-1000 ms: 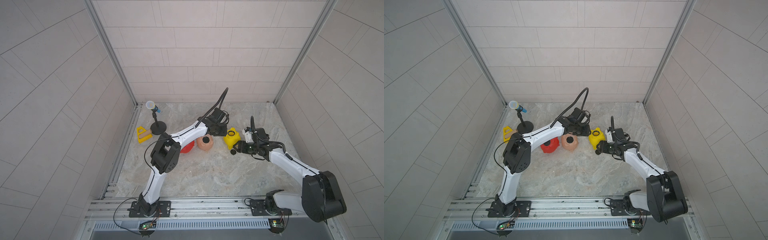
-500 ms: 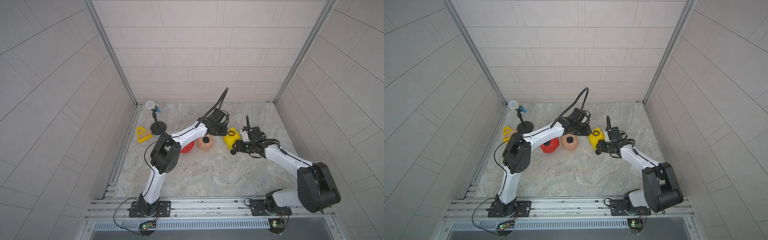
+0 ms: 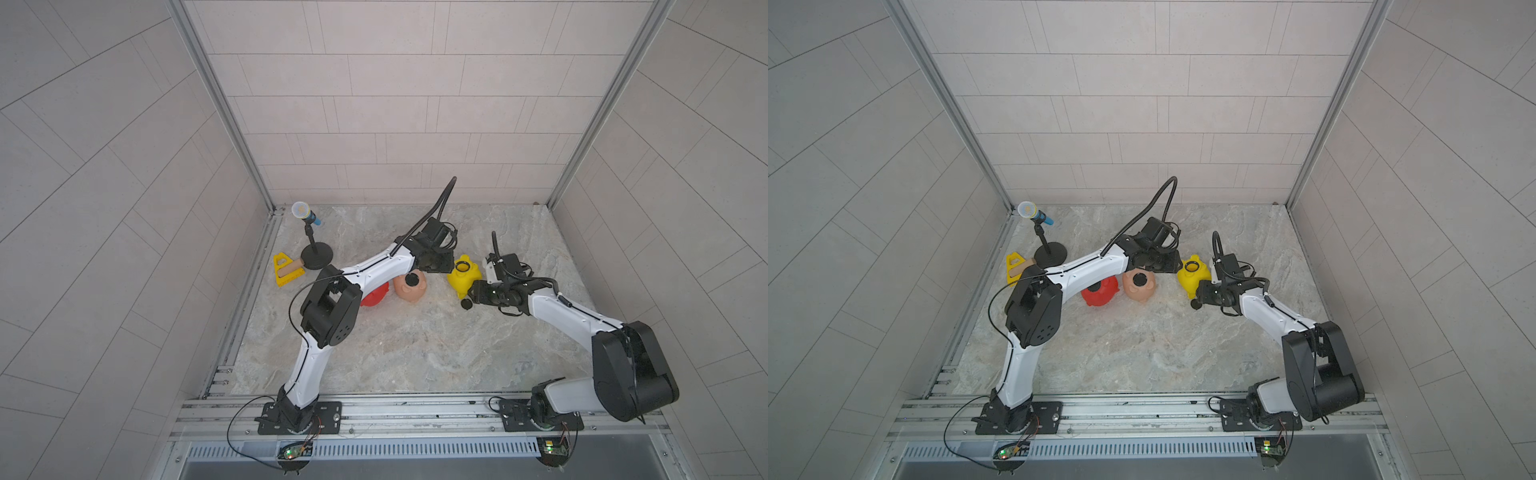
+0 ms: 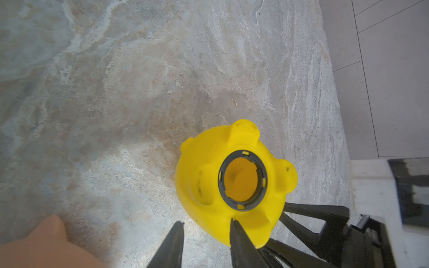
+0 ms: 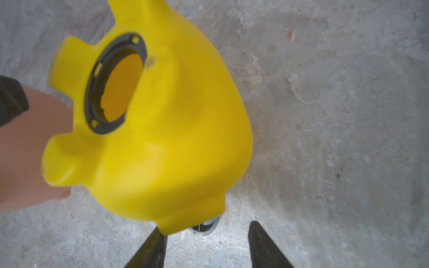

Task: Close piggy banks
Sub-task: Adjust the piggy bank at the center of the board.

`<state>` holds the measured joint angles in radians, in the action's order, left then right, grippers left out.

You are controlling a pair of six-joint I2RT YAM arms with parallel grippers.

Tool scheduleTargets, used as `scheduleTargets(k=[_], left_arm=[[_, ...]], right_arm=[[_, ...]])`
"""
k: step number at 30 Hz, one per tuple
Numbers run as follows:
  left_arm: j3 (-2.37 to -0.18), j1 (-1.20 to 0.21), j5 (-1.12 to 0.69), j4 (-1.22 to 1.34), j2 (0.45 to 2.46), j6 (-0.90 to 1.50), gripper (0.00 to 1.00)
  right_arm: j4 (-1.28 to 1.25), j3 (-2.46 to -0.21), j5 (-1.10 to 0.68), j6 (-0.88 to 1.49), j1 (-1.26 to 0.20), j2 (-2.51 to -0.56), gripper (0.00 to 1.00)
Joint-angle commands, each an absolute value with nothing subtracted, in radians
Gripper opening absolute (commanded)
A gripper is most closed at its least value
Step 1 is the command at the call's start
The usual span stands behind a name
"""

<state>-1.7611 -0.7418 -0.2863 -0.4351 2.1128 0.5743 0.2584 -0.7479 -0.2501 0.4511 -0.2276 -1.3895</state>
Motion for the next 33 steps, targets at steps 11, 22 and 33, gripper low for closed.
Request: scheduleTargets(k=[11, 22, 33], left_arm=[[-1.740, -0.735, -0.280, -0.424, 2.040, 0.555, 0.38], [-1.737, -0.735, -0.280, -0.427, 2.036, 0.553, 0.39], [-1.720, -0.735, -0.276, -0.426, 2.025, 0.547, 0.39]], right_arm=[[0.288, -0.762, -0.173, 0.452, -0.217, -1.410, 0.57], [0.288, -0.772, -0.158, 0.466, -0.178, -1.417, 0.57], [0.284, -0.800, -0.180, 0.489, -0.135, -1.436, 0.57]])
